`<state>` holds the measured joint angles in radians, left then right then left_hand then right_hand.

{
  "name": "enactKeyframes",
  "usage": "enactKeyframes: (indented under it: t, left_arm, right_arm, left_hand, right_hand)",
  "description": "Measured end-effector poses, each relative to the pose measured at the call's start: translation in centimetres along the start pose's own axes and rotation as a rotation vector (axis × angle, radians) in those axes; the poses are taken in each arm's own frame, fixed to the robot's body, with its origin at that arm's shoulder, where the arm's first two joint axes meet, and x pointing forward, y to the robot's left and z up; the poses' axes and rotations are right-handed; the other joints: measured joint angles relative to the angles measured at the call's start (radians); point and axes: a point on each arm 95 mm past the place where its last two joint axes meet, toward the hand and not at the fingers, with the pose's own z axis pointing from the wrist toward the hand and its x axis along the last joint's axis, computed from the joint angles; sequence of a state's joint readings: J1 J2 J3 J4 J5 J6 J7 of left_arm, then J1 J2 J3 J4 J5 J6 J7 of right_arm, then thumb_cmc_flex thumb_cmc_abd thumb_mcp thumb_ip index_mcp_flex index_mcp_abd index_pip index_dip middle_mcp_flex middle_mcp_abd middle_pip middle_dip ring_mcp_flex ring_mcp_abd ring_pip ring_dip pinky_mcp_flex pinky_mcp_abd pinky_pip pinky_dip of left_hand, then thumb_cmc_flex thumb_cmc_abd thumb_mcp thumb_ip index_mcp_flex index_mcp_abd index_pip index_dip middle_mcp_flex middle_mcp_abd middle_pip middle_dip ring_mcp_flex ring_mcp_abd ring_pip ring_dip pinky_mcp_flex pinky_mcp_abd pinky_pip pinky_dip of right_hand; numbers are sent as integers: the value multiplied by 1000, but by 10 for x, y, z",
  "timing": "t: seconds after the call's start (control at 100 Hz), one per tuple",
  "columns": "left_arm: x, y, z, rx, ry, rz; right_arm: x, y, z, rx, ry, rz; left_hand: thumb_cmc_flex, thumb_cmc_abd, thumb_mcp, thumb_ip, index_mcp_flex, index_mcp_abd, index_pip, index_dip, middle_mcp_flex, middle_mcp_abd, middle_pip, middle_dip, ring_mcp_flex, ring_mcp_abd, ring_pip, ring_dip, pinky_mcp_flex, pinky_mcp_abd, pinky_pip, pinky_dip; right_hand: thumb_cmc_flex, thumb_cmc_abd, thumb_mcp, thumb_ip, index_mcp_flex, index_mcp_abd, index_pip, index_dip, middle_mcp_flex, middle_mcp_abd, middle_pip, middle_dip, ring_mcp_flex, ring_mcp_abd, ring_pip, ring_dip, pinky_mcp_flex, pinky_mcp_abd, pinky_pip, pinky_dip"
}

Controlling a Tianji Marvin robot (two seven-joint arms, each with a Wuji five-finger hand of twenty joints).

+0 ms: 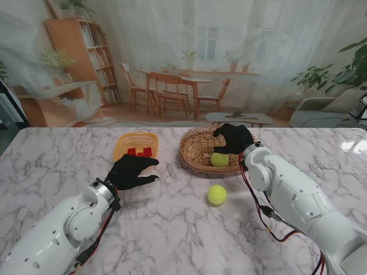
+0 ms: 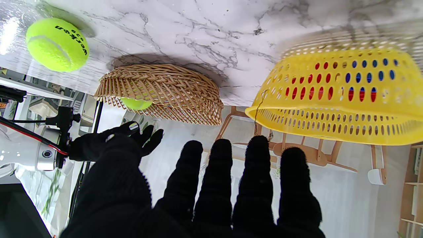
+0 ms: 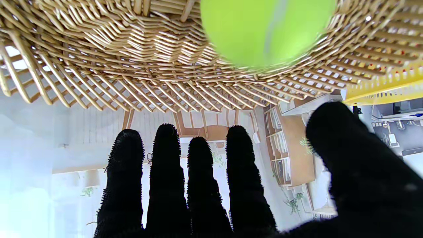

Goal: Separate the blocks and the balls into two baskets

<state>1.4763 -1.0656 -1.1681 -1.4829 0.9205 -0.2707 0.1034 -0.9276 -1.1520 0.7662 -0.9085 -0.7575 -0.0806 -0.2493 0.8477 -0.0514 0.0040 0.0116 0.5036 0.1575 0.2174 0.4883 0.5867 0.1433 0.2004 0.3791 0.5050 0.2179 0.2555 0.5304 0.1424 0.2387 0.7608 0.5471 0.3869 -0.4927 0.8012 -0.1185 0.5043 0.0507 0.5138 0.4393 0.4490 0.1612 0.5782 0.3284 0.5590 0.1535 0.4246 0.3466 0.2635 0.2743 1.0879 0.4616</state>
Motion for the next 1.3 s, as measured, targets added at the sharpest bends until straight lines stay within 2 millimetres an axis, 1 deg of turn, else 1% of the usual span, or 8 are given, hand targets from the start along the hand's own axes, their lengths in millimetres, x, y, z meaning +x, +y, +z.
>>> enactKeyframes:
  t: [0.25, 0.32, 0.34, 0.55, 0.68, 0.73, 1.04, 1.3]
  left_arm:
    - [0, 0, 0, -3, 3, 4]
    - [0, 0, 1, -3, 3, 4]
    - [0, 0, 1, -3, 3, 4]
    - [0, 0, 1, -4, 4, 5]
    - [0, 0, 1, -4, 3, 6]
    - [0, 0, 1, -4, 3, 8]
    - [-1, -1, 1, -4, -2, 9]
    - [-2, -1, 0, -12, -2, 16]
  right_arm:
    - [6, 15, -13, -41, 36, -15]
    - [8, 20, -19, -57, 58, -22]
    - [9, 21, -20, -61, 64, -24]
    - [19, 29, -42, -94, 98, -2]
    - [26, 27, -58, -103, 138, -34]
    - [29, 26, -64, -106, 156, -27]
    - [45, 14, -102, -112, 221, -57]
    - [56, 2, -124, -110, 264, -66]
  left_hand:
    - [0, 0, 0, 0, 0, 0, 0, 0, 0, 0, 0, 0, 0, 0, 0, 0, 0, 0, 0, 0]
    - [0, 0, 0, 0, 0, 0, 0, 0, 0, 0, 0, 0, 0, 0, 0, 0, 0, 0, 0, 0]
    - [0, 0, 0, 0, 0, 0, 0, 0, 0, 0, 0, 0, 0, 0, 0, 0, 0, 0, 0, 0]
    - [0, 0, 0, 0, 0, 0, 0, 0, 0, 0, 0, 0, 0, 0, 0, 0, 0, 0, 0, 0]
    - [0, 0, 0, 0, 0, 0, 0, 0, 0, 0, 0, 0, 0, 0, 0, 0, 0, 0, 0, 0]
    - [0, 0, 0, 0, 0, 0, 0, 0, 0, 0, 0, 0, 0, 0, 0, 0, 0, 0, 0, 0]
    - [0, 0, 0, 0, 0, 0, 0, 0, 0, 0, 0, 0, 0, 0, 0, 0, 0, 0, 0, 0]
    - [0, 0, 0, 0, 0, 0, 0, 0, 0, 0, 0, 0, 0, 0, 0, 0, 0, 0, 0, 0]
  right_hand:
    - [0, 8, -13, 1, 0, 0, -6, 0, 0, 0, 0, 0, 0, 0, -3, 0, -15, 12, 0, -9]
    - [0, 15, -24, 1, 0, 0, -6, 0, 1, 0, 0, 0, 0, 0, -25, -3, -17, 13, 0, -9]
    - [0, 36, -28, 1, 0, 0, -6, 0, 1, 0, 0, 0, 0, 0, -25, -3, -17, 13, 0, -9]
    - [0, 41, -59, 2, 0, 0, -19, 0, 1, 0, 0, 0, 0, 0, -25, -3, -18, 13, -1, -9]
    - [-11, 74, -103, 13, 0, 0, -34, 0, 3, 0, 0, 0, 0, 0, -25, -3, -21, 22, -1, -9]
    - [-11, 63, -110, 23, 1, 0, -34, 0, 3, 0, 0, 0, 0, 0, -25, -3, -24, 23, -1, -9]
    - [-22, 92, -158, 23, 1, 0, -59, 0, 4, 0, -10, 0, 0, 0, -25, -3, -25, 23, -6, -9]
    - [-23, 102, -196, 23, 1, 0, -70, 0, 18, 0, -22, 0, 0, 0, -25, -3, -25, 23, -6, -9]
